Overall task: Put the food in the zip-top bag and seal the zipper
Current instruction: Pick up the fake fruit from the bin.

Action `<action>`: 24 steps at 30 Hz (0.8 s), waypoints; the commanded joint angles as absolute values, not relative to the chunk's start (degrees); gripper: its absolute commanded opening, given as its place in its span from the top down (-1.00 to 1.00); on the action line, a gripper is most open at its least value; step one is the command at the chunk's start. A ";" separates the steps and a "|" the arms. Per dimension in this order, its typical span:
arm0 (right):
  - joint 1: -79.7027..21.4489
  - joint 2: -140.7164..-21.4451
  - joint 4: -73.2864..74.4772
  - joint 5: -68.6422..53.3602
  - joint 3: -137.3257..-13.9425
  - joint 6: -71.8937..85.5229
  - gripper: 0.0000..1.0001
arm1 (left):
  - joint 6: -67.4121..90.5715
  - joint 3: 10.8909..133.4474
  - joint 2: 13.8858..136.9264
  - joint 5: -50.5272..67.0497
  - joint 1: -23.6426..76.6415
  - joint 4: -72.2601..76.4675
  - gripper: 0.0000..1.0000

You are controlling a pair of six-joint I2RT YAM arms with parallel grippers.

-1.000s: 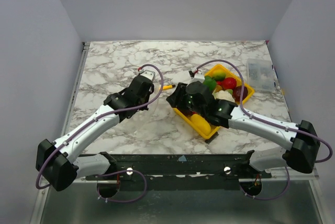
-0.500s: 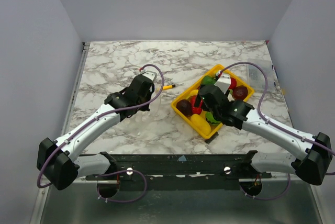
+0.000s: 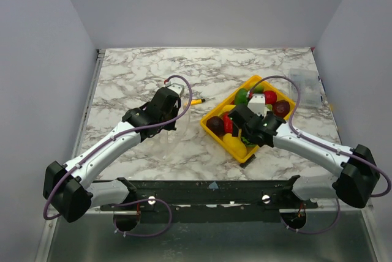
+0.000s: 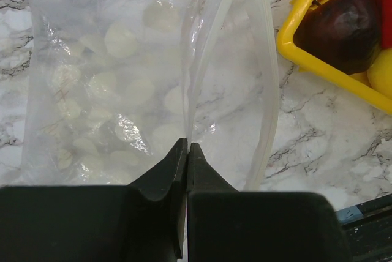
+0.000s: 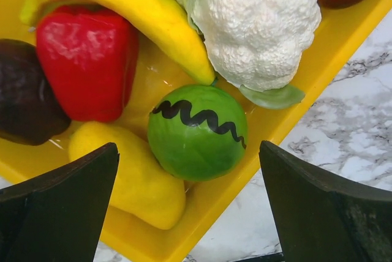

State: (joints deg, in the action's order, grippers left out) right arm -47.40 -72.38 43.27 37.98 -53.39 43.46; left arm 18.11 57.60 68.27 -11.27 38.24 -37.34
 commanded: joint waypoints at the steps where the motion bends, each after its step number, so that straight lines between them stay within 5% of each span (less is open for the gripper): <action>1: -47.29 -76.18 42.77 40.18 -52.05 41.80 -0.99 | 18.19 58.97 67.22 -9.89 37.98 -35.89 1.00; 24: -44.46 -79.80 41.70 38.20 -49.79 47.68 -0.88 | 18.02 59.04 66.89 -8.88 37.75 -35.84 1.00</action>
State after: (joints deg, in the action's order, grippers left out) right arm -44.53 -79.29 43.11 39.66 -52.07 45.80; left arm 18.06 57.63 68.25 -10.57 38.15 -36.88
